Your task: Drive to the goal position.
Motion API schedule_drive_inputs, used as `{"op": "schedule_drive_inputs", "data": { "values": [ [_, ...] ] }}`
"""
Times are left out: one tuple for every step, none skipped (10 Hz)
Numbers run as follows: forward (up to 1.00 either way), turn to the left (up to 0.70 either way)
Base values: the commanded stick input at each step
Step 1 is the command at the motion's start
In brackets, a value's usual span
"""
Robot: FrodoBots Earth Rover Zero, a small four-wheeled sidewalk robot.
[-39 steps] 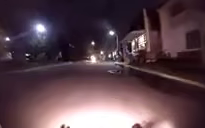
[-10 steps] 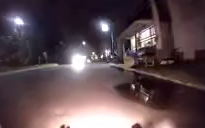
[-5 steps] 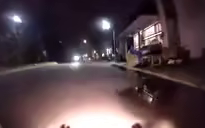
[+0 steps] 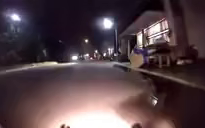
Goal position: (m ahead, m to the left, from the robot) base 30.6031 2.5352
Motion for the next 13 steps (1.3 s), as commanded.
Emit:
{"op": "schedule_drive_inputs", "data": {
  "values": [
    [1.0,0.0],
    [1.0,0.0],
    [1.0,0.0],
    [1.0,0.0],
    [1.0,0.0],
    [0.82,0.0],
    [0.88,0.0],
    [1.0,0.0],
    [1.0,0.0],
    [1.0,0.0],
    [1.0,0.0],
    [1.0,0.0],
    [1.0,0.0]
  ]
}}
